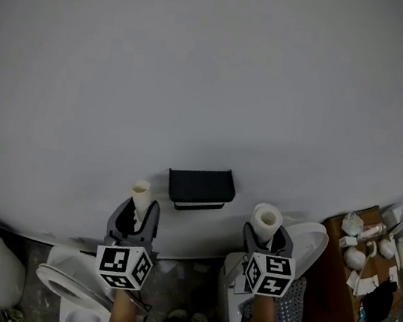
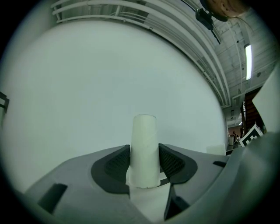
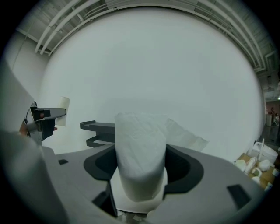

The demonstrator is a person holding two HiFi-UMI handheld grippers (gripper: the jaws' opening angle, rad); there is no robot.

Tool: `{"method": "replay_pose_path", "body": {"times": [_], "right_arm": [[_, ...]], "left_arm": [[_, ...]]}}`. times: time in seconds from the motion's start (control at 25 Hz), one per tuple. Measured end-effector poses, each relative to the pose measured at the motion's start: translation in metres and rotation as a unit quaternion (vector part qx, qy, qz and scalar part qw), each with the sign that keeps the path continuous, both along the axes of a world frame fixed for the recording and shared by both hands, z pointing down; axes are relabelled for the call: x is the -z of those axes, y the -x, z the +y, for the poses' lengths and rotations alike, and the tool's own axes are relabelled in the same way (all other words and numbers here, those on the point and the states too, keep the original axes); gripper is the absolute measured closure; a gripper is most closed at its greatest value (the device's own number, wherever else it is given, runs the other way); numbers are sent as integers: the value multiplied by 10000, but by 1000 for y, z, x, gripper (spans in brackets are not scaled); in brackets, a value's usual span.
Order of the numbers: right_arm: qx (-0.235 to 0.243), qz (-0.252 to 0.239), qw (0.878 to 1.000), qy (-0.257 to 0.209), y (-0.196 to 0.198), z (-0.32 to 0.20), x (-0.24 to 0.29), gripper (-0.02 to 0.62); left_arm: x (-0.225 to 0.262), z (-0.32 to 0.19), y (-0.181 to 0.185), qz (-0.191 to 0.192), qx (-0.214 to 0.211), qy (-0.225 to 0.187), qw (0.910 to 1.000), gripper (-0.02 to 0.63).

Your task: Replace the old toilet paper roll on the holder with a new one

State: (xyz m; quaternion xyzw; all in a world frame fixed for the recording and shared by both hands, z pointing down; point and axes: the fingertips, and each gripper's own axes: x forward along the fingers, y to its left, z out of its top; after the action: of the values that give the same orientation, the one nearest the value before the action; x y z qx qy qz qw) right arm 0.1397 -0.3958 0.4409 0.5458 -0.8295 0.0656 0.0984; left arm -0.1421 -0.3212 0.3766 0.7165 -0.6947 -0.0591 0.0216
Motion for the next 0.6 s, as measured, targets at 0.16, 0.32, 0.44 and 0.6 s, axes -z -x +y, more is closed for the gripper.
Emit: {"method": "replay_pose_path", "body": {"times": [0.16,0.32,0.44,0.6], "right_arm": [[73,396,9992,-40,3,-6,-6,295],[234,1129,9933,-113,6,-17,-13,295],[442,1883,9807,-272,9,-27,-16,295],[702,3116,9462,-521,12,-39,-24,295]], "left_arm": [[0,-1,3,-23,32,14,10000,402],[2,-1,7,-25,64,9,10000,402],[3,-1,10,-9,57,-1,10000,402],[3,1,14,23,76,-6,10000,402]]}}
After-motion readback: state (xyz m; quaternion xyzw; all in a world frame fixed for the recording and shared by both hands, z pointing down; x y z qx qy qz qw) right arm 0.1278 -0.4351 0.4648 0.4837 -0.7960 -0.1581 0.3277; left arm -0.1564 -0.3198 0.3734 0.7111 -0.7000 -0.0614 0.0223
